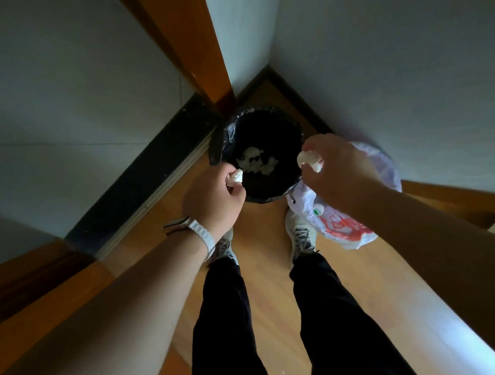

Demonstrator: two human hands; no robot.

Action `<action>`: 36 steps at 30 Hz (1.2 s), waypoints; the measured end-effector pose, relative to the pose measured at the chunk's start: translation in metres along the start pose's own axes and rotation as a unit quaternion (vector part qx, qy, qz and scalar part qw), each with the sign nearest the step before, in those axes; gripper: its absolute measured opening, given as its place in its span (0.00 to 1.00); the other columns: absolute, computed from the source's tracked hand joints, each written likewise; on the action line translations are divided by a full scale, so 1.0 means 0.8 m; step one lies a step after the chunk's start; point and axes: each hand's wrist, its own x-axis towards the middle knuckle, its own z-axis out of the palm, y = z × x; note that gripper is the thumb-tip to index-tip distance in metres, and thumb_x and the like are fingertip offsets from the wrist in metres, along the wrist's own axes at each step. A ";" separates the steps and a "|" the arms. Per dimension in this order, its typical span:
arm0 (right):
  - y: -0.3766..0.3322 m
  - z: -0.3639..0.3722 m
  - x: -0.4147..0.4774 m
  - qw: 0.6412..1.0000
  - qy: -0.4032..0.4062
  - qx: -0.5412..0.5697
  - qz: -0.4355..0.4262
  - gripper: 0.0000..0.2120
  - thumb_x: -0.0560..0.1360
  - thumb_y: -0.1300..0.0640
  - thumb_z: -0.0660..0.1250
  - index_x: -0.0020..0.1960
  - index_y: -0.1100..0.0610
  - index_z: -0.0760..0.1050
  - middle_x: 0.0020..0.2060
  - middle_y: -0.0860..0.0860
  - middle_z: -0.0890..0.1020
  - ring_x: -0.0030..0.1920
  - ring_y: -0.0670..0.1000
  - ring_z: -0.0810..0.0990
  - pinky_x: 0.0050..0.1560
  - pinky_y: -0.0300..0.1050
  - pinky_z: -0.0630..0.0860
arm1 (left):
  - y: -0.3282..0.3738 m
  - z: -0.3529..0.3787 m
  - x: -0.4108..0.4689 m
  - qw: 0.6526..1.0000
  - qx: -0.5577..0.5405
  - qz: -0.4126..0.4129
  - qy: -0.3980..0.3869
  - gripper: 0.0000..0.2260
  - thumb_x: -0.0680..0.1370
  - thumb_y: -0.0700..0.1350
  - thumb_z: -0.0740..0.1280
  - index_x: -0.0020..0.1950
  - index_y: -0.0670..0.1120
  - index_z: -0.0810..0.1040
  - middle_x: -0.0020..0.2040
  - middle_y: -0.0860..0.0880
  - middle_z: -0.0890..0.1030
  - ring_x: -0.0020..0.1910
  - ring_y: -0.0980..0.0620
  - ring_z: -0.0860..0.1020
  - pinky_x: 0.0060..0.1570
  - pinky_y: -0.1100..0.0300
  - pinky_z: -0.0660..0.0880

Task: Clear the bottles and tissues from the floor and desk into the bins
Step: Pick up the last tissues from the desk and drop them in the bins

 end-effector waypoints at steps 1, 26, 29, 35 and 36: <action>0.008 0.021 0.017 1.000 0.002 -0.001 0.005 0.11 0.76 0.56 0.65 0.58 0.50 0.74 0.53 0.47 0.77 0.47 0.49 0.76 0.42 0.42 0.67 | -0.014 0.016 0.019 1.000 0.002 0.002 0.005 0.07 0.76 0.46 0.67 0.54 0.51 0.78 0.45 0.57 0.77 0.44 0.53 0.78 0.34 0.62 0.70; 0.051 0.168 0.122 0.989 0.030 -0.140 -0.043 0.18 0.75 0.49 0.64 0.61 0.57 0.75 0.56 0.54 0.77 0.56 0.58 0.76 0.54 0.53 0.72 | -0.094 0.090 0.145 0.973 0.095 0.205 -0.051 0.19 0.77 0.49 0.66 0.66 0.44 0.74 0.63 0.47 0.76 0.61 0.45 0.74 0.52 0.56 0.71; 0.014 0.117 0.094 0.984 0.033 -0.166 -0.056 0.20 0.75 0.46 0.62 0.62 0.56 0.74 0.57 0.53 0.77 0.57 0.57 0.75 0.56 0.54 0.72 | -0.068 0.032 0.127 0.967 0.117 0.223 -0.041 0.19 0.77 0.49 0.67 0.66 0.43 0.74 0.65 0.45 0.76 0.63 0.43 0.74 0.55 0.52 0.72; -0.081 0.015 0.024 0.983 0.062 -0.172 -0.033 0.20 0.74 0.44 0.63 0.61 0.55 0.76 0.59 0.54 0.77 0.58 0.59 0.75 0.57 0.54 0.72 | -0.008 -0.109 0.079 0.953 0.146 0.266 -0.014 0.20 0.78 0.50 0.66 0.68 0.44 0.74 0.67 0.44 0.75 0.67 0.44 0.72 0.59 0.49 0.72; -0.097 -0.003 0.010 0.982 0.075 -0.172 -0.033 0.20 0.74 0.44 0.64 0.60 0.55 0.76 0.59 0.54 0.77 0.58 0.59 0.75 0.56 0.55 0.73 | 0.002 -0.132 0.067 0.951 0.149 0.270 -0.008 0.20 0.78 0.50 0.65 0.68 0.44 0.73 0.67 0.45 0.74 0.67 0.45 0.71 0.60 0.50 0.72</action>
